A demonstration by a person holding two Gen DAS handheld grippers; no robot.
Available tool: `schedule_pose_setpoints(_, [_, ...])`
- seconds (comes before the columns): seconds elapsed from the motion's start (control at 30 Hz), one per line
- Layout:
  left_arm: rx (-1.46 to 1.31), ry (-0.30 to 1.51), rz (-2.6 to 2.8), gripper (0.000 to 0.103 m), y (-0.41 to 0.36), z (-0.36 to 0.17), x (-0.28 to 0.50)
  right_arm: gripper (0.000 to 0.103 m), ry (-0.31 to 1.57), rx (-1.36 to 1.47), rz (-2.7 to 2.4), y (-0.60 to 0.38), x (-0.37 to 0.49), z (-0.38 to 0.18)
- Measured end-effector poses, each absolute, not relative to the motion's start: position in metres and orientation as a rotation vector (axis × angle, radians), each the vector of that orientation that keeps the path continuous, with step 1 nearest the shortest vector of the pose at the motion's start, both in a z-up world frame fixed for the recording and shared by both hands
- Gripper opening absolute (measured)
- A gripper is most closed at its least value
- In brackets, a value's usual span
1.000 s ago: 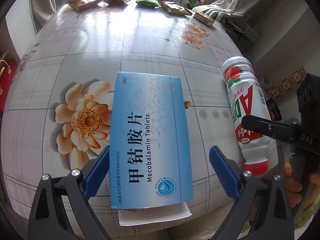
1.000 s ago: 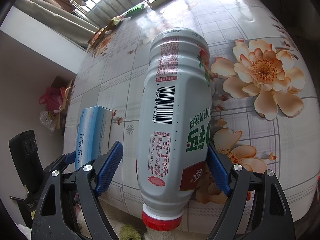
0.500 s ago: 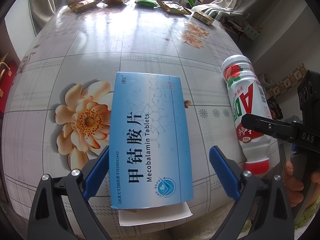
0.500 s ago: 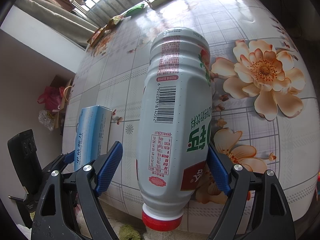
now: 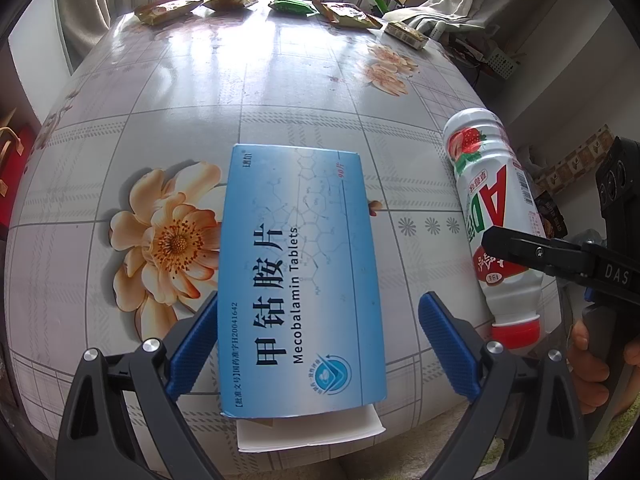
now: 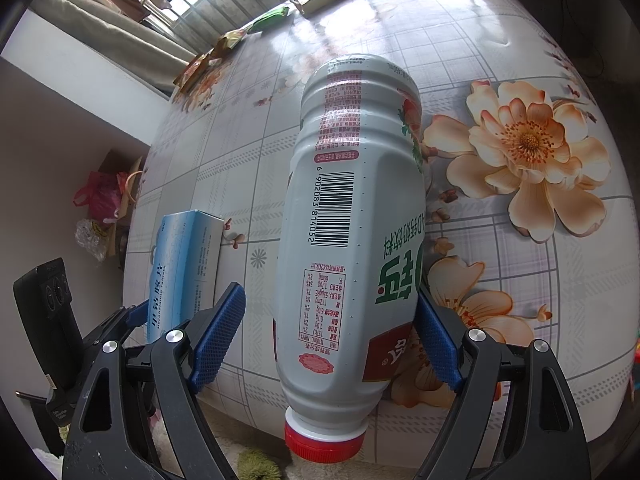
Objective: Collect trash
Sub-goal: 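Hold the white bottle and blue box steady above the table, then carry the bottle and box over the blue wastebasket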
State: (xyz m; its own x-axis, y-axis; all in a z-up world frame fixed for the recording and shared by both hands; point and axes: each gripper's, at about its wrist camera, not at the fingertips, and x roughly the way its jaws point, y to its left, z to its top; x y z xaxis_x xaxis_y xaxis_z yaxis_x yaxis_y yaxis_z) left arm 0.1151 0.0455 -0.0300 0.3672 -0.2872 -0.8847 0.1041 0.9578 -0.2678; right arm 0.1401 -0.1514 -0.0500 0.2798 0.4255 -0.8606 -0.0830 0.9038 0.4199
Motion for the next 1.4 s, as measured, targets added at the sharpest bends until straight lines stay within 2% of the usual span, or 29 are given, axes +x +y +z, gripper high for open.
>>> schedule_pose_setpoints(0.3, [-0.161,1.164,-0.250,0.094,0.044,-0.030,0.114,0.077,1.228,0.270,0.320,-0.147,0.137,-0.050])
schedule_pose_setpoints(0.37, [-0.163,1.163,-0.250,0.094,0.045,-0.030,0.115,0.073,1.219,0.250,0.305,-0.147,0.136,-0.049])
schedule_pose_setpoints(0.5, [-0.170,1.164,-0.249,0.094,0.046,-0.030,0.114,0.059,1.195,0.228,0.280,-0.152,0.134,-0.049])
schedule_pose_setpoints(0.53, [-0.172,1.164,-0.246,0.094,0.046,-0.029,0.113,0.059,1.190,0.235,0.281,-0.154,0.133,-0.049])
schedule_pose_setpoints(0.97, [-0.121,1.132,-0.240,0.094,0.043,-0.029,0.118,0.059,1.164,0.291,0.220,-0.186,0.101,-0.045])
schedule_pose_setpoints(1.13, [-0.086,1.119,-0.188,0.094,0.040,-0.031,0.121,0.067,1.154,0.300,0.228,-0.190,0.096,-0.044])
schedule_pose_setpoints(1.33, [-0.033,1.100,-0.138,0.076,0.036,-0.032,0.121,0.067,1.123,0.358,0.237,-0.200,0.098,-0.043])
schedule_pose_setpoints(1.37, [-0.005,1.094,-0.127,0.071,0.034,-0.032,0.121,0.066,1.119,0.359,0.237,-0.201,0.097,-0.043])
schedule_pose_setpoints(1.4, [0.006,1.090,-0.125,0.070,0.032,-0.032,0.122,0.062,1.115,0.358,0.235,-0.202,0.097,-0.042])
